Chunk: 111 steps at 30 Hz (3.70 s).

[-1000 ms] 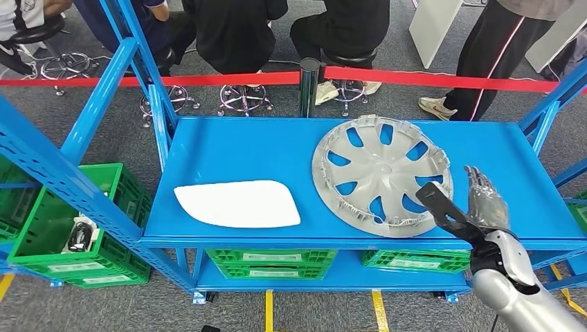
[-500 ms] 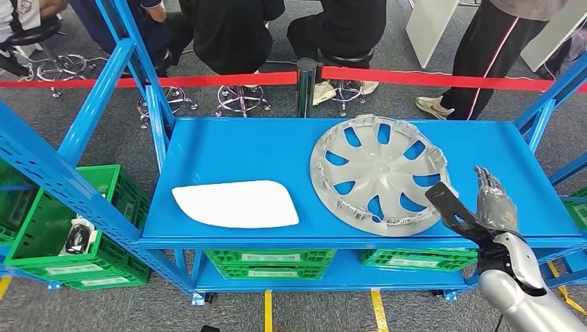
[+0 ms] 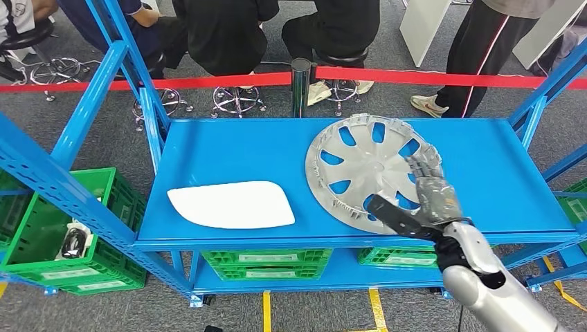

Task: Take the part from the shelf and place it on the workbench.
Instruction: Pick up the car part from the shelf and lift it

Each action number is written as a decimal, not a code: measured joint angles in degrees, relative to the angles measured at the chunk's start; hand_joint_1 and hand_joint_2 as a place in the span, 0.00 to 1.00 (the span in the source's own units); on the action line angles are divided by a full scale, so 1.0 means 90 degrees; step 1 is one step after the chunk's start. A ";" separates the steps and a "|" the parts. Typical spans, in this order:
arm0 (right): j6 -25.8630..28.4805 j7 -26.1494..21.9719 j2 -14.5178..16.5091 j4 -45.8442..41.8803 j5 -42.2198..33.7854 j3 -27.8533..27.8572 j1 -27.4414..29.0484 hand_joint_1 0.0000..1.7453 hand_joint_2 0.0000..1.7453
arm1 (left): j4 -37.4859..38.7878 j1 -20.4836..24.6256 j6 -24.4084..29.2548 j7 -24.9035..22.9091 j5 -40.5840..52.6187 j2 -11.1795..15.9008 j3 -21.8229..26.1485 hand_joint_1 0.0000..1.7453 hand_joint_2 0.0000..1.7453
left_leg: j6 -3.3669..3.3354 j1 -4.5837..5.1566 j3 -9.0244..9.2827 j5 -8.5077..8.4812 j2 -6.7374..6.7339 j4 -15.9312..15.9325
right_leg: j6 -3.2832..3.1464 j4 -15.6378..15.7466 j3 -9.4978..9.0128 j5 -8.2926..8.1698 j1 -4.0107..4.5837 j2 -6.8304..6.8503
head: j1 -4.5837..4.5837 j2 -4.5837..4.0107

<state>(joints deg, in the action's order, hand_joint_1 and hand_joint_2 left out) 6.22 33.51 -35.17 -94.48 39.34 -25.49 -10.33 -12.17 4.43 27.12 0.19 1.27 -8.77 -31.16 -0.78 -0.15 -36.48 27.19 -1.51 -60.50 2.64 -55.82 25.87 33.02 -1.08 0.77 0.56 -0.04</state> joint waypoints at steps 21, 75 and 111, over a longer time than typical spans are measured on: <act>0.0010 0.0049 0.0328 0.0001 -0.0140 -0.0931 -0.0093 0.00 1.00 | 0.0000 0.0001 -0.0029 -0.0111 -0.0030 -0.0001 -0.0192 0.00 0.00 | 0.0002 -0.0003 0.0002 0.0000 0.0115 -0.0001 | -0.0004 0.0000 0.0002 0.0004 -0.0002 0.0027 | 0.0002 0.0000; 0.1051 0.0141 -0.0391 0.0902 -0.1563 -0.0961 0.0465 1.00 1.00 | 0.0000 -0.0003 0.0000 0.0231 -0.0606 0.0181 -0.0198 0.00 0.00 | 0.0003 -0.0020 0.0035 -0.0009 0.0235 -0.0002 | 0.0000 0.0035 -0.0062 0.0008 -0.0001 0.0102 | 0.0005 0.0000; 0.3385 -0.1230 -0.0405 -0.3940 -0.3364 0.1035 -0.1183 1.00 1.00 | -0.0007 0.0143 0.1222 0.2591 -0.2391 0.0274 0.0009 0.00 0.00 | -0.0001 0.0003 0.0022 0.0001 0.0070 0.0000 | -0.0003 -0.0009 -0.0013 0.0010 -0.0005 0.0033 | -0.0007 0.0000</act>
<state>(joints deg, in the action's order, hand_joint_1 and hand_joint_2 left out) 36.68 22.44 -38.81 -129.93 9.07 -16.17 -20.98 -12.23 5.72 38.12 23.51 -20.26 -6.30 -31.08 -0.78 -0.12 -36.28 27.20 -0.88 -60.49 2.62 -55.90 25.76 33.11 -1.12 1.07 0.50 -0.04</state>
